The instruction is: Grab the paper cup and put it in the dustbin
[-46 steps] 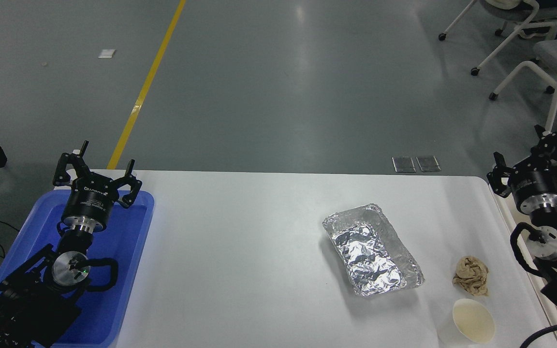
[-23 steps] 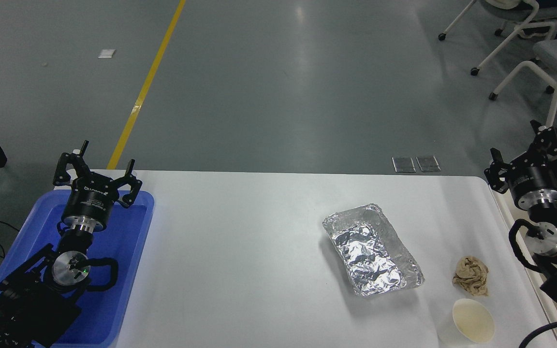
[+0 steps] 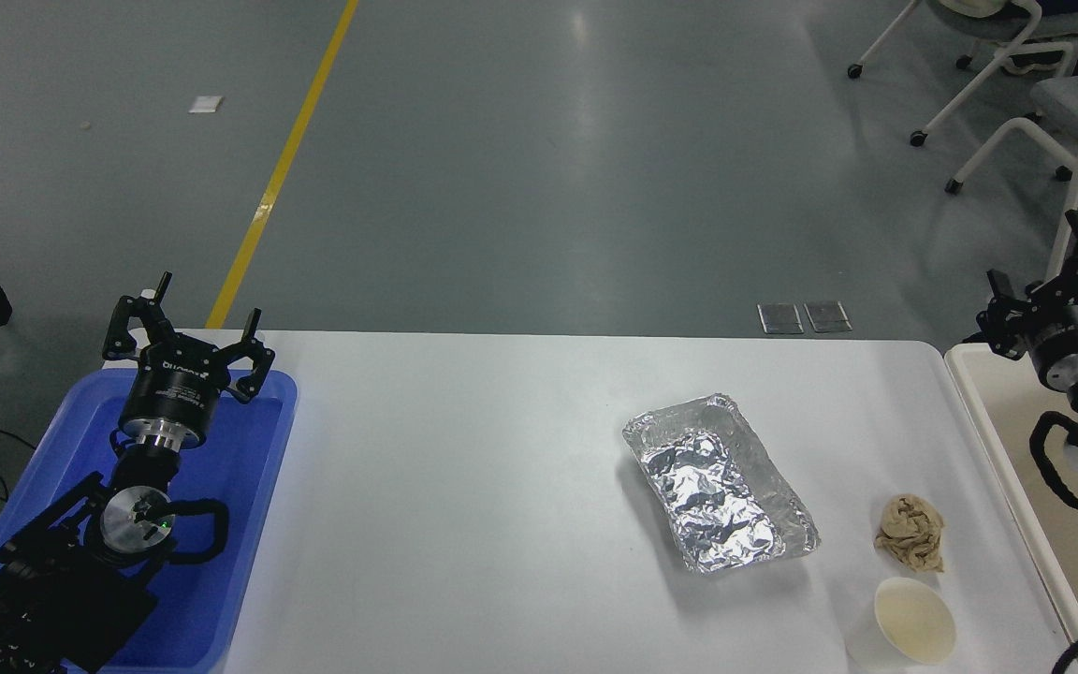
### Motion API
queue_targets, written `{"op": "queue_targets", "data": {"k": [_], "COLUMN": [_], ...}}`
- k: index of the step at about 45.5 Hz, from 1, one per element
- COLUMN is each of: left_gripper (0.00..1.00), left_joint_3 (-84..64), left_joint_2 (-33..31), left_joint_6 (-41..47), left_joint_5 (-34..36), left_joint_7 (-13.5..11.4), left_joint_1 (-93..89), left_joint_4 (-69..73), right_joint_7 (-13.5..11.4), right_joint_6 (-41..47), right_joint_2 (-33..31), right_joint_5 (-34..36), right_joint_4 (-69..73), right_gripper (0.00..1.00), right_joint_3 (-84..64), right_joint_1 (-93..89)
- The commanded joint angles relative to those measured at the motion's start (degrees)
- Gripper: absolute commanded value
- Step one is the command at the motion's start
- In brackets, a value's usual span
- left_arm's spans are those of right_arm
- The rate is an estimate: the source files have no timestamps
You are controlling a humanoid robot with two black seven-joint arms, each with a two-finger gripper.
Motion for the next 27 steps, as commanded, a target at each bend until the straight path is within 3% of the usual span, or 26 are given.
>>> {"op": "queue_targets", "data": {"k": [1,7,12,18,27], "left_gripper": [1.00,1.00,1.00,1.00,1.00], "left_joint_3": [0.00,0.00,0.00,0.00,0.00], "left_joint_2": [0.00,0.00,0.00,0.00,0.00], "left_joint_6": [0.00,0.00,0.00,0.00,0.00], "left_joint_5": [-0.01,-0.01,-0.01,-0.01,-0.01], "left_joint_7": [-0.01,-0.01,-0.01,-0.01,-0.01], "left_joint_1": [-0.01,-0.01,-0.01,-0.01,-0.01], "left_joint_4": [0.00,0.00,0.00,0.00,0.00], "right_joint_7": [-0.24,-1.21,-4.10,-8.15,-10.09], "right_joint_6": [0.06,0.32,1.20,5.06,9.28], "right_joint_2": [-8.96,-14.59,-17.23,-16.88,-12.84], "right_joint_5": [0.00,0.00,-0.43,-2.98,-9.48], "right_joint_4": [2.87,8.67,12.36,13.51,16.93], "right_gripper": [1.00,1.00,1.00,1.00,1.00], "right_joint_3": [-17.91,-35.31,-49.37,-65.63,-84.71], "right_joint_1": [9.03,20.36,30.99,43.39,55.87]}}
